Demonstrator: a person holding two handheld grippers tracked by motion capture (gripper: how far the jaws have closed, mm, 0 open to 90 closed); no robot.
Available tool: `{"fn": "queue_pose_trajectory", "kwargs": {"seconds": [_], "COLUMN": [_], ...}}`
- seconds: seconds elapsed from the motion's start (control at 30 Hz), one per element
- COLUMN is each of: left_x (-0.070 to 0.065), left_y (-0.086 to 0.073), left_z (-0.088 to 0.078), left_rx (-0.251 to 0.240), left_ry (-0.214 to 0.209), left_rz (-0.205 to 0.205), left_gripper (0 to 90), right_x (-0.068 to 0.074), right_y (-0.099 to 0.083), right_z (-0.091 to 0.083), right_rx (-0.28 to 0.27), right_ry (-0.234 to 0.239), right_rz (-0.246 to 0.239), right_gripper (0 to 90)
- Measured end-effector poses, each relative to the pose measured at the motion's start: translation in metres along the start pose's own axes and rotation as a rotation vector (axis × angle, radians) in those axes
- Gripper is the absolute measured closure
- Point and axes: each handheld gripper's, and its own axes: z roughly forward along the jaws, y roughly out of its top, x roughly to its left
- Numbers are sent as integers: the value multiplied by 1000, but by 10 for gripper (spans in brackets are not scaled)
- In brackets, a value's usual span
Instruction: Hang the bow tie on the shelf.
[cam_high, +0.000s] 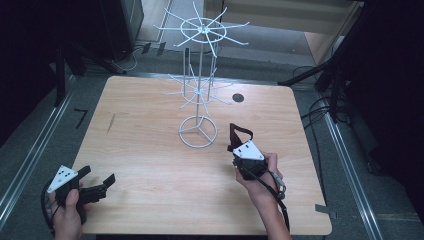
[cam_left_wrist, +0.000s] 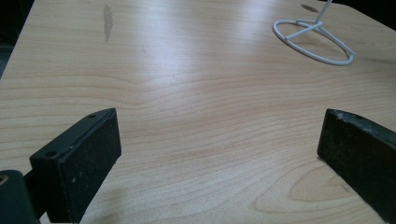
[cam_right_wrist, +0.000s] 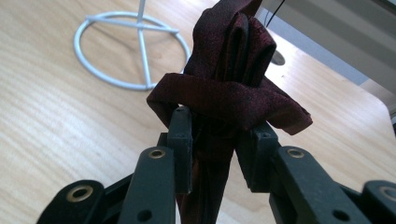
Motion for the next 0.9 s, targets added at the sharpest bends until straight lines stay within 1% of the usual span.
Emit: {"fn": "queue_pose_trajectory", "kwargs": {"seconds": [0.27,0.6,0.9], "left_x": [0,0,0], "left_y": [0,0,0], "left_z": [0,0,0], "left_rx": [-1,-2,-1], "left_ry": [0,0,-1], "left_rz": [1,0,3], "left_gripper": [2,2,2], "right_x": [-12,-23,-28], "right_y": [15,28,39], "right_z": [-3,-8,-12], "right_rx": [-21,-45,-65], "right_ry": [-21,-36,-49], "right_rz": [24,52,65], "right_gripper": [703,703,703]}}
